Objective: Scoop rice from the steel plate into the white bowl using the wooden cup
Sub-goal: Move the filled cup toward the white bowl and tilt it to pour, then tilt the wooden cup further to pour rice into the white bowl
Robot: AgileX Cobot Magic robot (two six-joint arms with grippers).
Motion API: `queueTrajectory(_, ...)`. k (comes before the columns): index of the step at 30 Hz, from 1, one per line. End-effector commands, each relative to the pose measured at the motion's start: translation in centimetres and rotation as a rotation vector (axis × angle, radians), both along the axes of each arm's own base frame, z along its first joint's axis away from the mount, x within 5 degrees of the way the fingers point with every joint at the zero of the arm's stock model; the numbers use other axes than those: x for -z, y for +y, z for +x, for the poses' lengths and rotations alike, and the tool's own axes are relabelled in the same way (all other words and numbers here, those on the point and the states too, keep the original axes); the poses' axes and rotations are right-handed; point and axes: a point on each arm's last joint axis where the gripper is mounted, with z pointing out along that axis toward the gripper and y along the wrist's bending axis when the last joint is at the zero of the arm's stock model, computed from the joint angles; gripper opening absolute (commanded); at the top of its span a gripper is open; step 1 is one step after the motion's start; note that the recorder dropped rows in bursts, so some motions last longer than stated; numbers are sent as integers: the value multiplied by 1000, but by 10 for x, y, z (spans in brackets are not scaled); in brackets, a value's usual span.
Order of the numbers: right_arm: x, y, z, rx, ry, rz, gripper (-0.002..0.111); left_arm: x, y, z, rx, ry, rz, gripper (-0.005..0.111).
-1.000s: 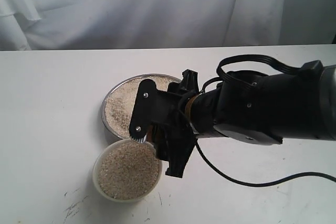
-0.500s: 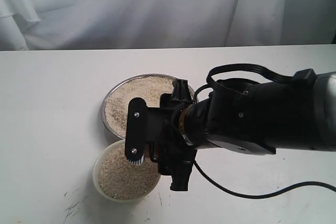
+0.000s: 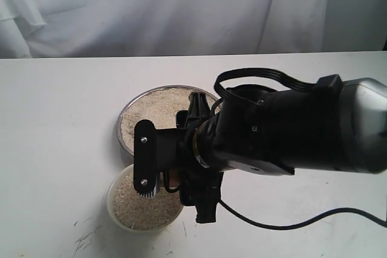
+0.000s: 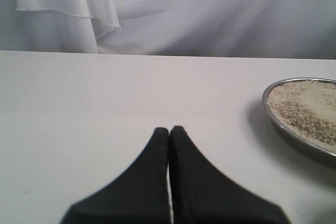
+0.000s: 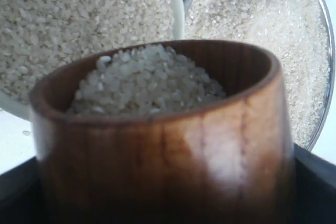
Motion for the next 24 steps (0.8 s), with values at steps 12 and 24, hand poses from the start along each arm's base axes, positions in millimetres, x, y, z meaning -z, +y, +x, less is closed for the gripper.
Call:
queueTrajectory(12,2,6,-10,-124,-37,-95,0,1,0,0,1,-7,-4,0)
queueTrajectory(24,-14,14,-5,-114,-64,-94,0,1,0,0,1,-7,-4,0)
